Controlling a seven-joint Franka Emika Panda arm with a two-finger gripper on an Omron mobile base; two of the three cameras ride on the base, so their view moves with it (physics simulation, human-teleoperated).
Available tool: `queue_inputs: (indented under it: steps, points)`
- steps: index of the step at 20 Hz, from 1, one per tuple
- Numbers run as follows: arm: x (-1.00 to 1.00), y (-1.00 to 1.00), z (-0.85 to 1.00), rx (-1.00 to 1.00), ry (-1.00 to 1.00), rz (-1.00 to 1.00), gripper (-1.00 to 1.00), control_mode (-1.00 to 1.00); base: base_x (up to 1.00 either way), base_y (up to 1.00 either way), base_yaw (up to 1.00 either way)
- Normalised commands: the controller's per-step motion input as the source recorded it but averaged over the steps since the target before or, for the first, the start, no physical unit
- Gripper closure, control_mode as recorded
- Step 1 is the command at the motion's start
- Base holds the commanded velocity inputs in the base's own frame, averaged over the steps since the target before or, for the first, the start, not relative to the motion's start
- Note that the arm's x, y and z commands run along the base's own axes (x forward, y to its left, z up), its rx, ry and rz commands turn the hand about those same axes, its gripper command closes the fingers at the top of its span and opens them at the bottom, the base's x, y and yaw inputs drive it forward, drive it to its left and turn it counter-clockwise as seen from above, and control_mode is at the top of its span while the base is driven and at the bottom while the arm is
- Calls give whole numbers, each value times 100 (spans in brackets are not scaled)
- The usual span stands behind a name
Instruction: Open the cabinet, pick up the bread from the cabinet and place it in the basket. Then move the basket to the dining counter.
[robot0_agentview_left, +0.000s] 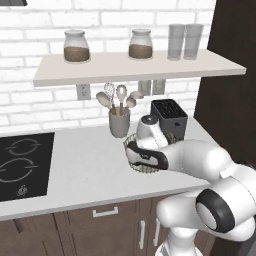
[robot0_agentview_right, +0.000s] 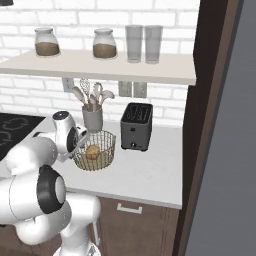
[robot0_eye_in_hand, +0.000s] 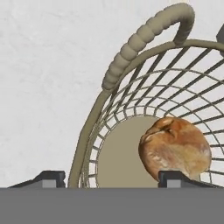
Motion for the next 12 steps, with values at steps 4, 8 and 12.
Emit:
queue_inputs:
  steps: [4,8,12]
  points:
    - [-39,0,-62,0,0,12,100,-100,0,0,0]
    - [-61,-23,-43,0,2,2,100,-100,0,0,0]
    - [-21,-10,-14,0,3,0,100,-100,0,0,0]
